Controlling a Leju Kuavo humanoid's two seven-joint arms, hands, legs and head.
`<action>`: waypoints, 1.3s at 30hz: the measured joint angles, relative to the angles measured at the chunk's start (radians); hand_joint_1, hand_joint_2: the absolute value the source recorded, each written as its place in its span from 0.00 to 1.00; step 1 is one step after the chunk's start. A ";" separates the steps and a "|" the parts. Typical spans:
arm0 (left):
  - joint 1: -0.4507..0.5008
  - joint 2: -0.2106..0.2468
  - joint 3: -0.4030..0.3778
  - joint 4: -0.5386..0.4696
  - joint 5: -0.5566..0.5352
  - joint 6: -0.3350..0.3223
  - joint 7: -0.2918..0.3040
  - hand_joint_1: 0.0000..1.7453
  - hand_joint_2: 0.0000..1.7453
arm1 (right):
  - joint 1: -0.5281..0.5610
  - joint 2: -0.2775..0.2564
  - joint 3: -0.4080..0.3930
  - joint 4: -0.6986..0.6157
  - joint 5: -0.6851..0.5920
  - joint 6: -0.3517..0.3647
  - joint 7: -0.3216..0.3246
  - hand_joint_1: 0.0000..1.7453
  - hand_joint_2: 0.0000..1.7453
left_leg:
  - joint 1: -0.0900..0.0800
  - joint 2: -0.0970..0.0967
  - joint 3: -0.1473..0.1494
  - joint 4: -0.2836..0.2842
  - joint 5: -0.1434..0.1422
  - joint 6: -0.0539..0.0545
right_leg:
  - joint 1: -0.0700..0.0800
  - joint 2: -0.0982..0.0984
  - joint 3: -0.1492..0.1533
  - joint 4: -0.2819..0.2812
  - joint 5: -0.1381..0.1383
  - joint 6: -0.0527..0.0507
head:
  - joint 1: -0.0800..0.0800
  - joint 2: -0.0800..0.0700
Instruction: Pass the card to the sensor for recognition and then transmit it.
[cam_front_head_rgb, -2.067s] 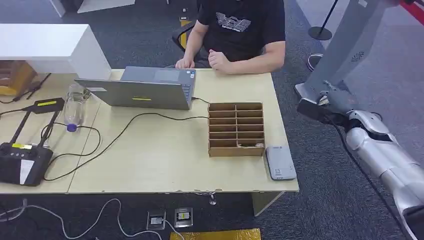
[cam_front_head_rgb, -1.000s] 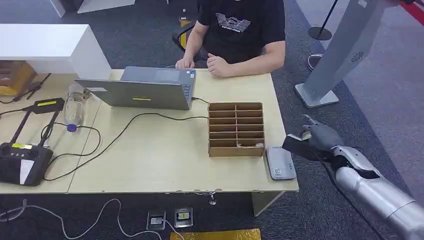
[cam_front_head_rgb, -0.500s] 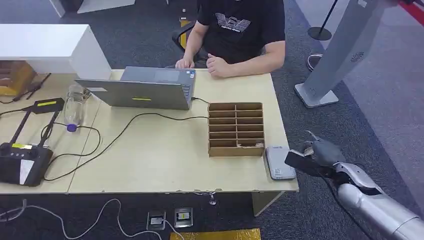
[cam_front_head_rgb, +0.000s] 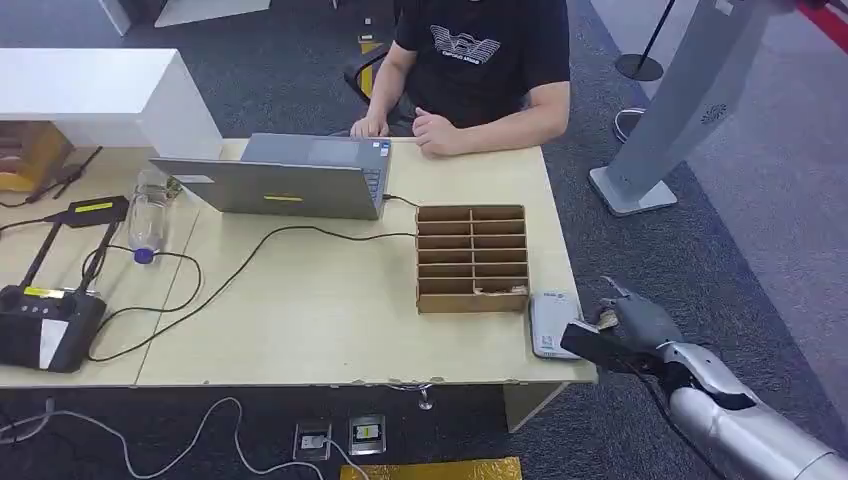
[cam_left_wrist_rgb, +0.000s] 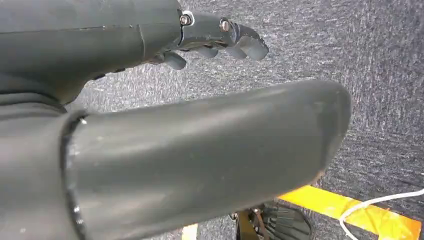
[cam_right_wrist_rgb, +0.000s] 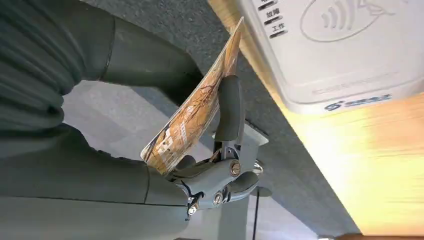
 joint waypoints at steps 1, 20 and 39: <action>0.001 0.000 0.000 0.000 0.003 0.000 -0.002 0.00 0.00 | 0.000 0.000 0.000 -0.007 0.004 0.001 0.002 1.00 1.00 | 0.000 0.000 0.000 0.000 0.000 0.000 | 0.000 0.000 0.000 0.000 0.000 0.000 | 0.000 0.000; 0.004 -0.003 0.000 0.000 0.004 -0.011 -0.020 0.00 0.00 | 0.020 0.002 -0.004 -0.081 0.022 0.017 0.044 1.00 1.00 | 0.000 0.000 0.000 0.000 0.000 0.000 | 0.000 0.000 0.000 0.000 0.000 0.000 | 0.000 0.000; 0.004 -0.004 -0.004 0.000 -0.004 -0.018 -0.023 0.00 0.00 | 0.094 -0.032 -0.053 -0.182 0.058 0.025 0.082 1.00 1.00 | 0.000 0.000 0.000 0.000 0.000 0.000 | 0.000 0.000 0.000 0.000 0.000 0.000 | 0.000 0.000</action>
